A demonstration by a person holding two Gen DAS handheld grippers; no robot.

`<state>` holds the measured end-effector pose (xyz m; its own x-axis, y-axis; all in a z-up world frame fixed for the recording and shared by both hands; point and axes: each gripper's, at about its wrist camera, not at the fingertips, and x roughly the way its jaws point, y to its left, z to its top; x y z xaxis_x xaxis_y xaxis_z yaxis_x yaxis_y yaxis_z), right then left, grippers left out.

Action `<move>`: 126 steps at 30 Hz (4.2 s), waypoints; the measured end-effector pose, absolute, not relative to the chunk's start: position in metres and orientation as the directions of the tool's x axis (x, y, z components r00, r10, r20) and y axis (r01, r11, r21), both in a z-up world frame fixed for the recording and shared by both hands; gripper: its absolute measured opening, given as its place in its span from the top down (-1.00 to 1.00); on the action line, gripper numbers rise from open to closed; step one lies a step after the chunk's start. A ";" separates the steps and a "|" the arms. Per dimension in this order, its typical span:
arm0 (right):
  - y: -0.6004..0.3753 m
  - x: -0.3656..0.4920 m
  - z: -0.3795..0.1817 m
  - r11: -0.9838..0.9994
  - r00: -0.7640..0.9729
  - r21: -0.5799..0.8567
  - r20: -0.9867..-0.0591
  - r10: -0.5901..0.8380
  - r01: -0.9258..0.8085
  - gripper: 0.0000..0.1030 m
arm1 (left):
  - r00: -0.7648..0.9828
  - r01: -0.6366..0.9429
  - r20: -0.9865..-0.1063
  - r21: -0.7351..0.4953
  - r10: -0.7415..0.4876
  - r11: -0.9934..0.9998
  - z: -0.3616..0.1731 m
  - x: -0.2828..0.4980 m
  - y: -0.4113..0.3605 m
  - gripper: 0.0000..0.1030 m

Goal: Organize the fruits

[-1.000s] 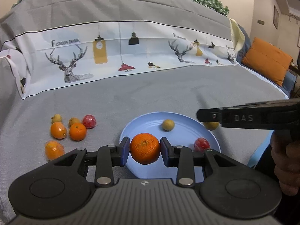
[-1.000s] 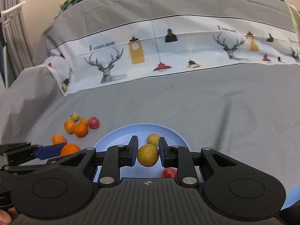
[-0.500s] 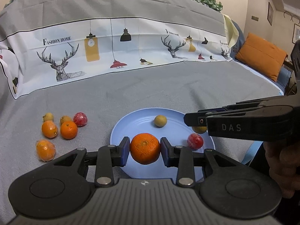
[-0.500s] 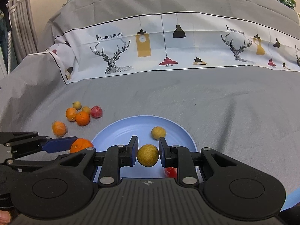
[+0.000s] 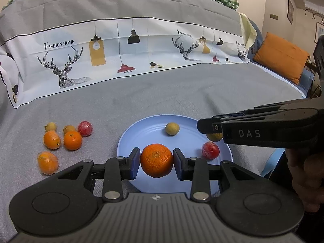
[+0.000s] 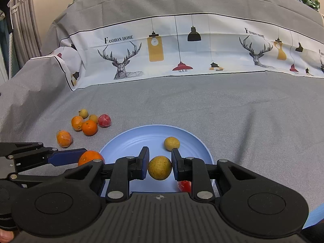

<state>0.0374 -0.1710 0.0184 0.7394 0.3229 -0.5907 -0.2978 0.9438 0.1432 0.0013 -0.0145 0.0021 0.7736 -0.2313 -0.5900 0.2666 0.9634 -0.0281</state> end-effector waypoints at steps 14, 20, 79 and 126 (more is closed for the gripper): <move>-0.171 0.037 0.018 0.944 0.739 0.139 -0.592 0.322 -0.299 0.52 | 0.773 0.269 -0.594 -0.014 -0.225 0.963 0.000 0.002 -0.018 0.25; -0.171 0.037 0.018 0.943 0.741 0.145 -0.588 0.326 -0.299 0.52 | 0.773 0.276 -0.595 0.003 -0.220 0.961 0.000 0.000 -0.021 0.24; -0.160 0.035 0.031 0.919 0.764 0.227 -0.511 0.395 -0.323 0.86 | 0.863 -0.191 -0.505 -0.273 0.029 0.943 0.025 0.026 0.088 0.73; -0.003 0.212 -0.031 0.879 0.496 0.415 -0.727 0.475 -0.235 0.20 | 0.760 -0.341 -0.644 -0.285 0.085 0.896 -0.038 0.151 0.165 0.20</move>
<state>0.2116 -0.0033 -0.0315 0.4959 0.4753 -0.7268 -0.2348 0.8791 0.4147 0.1508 0.1648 -0.0384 0.7601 0.0846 -0.6442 -0.3414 0.8956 -0.2852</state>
